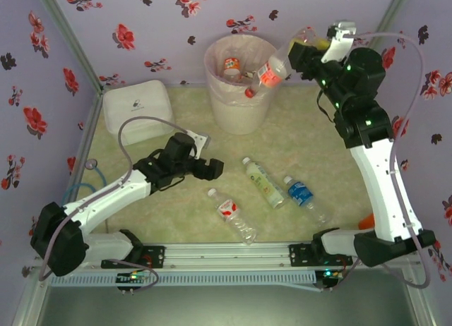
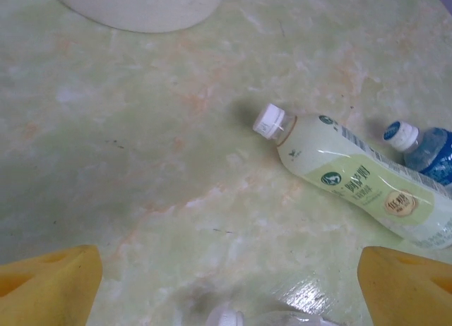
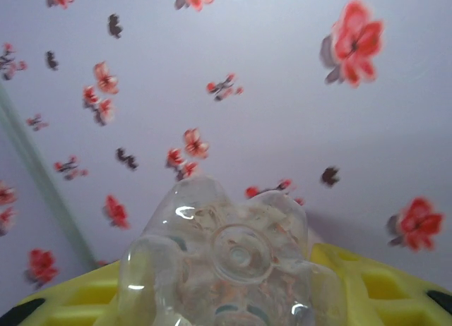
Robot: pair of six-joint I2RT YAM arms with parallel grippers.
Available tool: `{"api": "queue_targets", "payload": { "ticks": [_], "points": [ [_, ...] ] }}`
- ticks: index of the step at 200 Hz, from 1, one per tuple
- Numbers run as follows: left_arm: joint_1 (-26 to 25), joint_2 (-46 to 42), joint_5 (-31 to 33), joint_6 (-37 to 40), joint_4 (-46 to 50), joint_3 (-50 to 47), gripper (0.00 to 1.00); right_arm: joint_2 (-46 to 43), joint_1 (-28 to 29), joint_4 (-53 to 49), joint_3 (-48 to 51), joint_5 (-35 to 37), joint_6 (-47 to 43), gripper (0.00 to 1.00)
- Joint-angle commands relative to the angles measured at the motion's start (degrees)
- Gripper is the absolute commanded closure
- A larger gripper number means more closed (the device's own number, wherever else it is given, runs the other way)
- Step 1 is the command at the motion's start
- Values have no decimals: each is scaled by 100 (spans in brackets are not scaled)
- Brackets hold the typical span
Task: Put the plastic bottles in the bin
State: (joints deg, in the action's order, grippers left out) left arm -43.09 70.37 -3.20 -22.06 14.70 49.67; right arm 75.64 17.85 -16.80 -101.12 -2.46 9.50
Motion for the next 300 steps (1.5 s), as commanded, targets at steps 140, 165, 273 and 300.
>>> {"api": "queue_targets", "payload": {
  "ticks": [140, 165, 273, 300],
  "points": [
    [147, -1120, 1157, -667, 1191, -500, 9, 4891, 265, -1651, -4247, 231, -1011, 85],
    [228, -1286, 1170, -658, 1228, -563, 9, 5199, 316, -1769, -4319, 200, -1029, 84],
    [266, -1175, 1059, -746, 1027, -625, 9, 5972, 216, -2103, -4207, -883, -95, 59],
    [266, -1159, 1052, -754, 992, -650, 8, 5877, 124, -1797, -3978, -1320, 544, 53]
  ]
}}
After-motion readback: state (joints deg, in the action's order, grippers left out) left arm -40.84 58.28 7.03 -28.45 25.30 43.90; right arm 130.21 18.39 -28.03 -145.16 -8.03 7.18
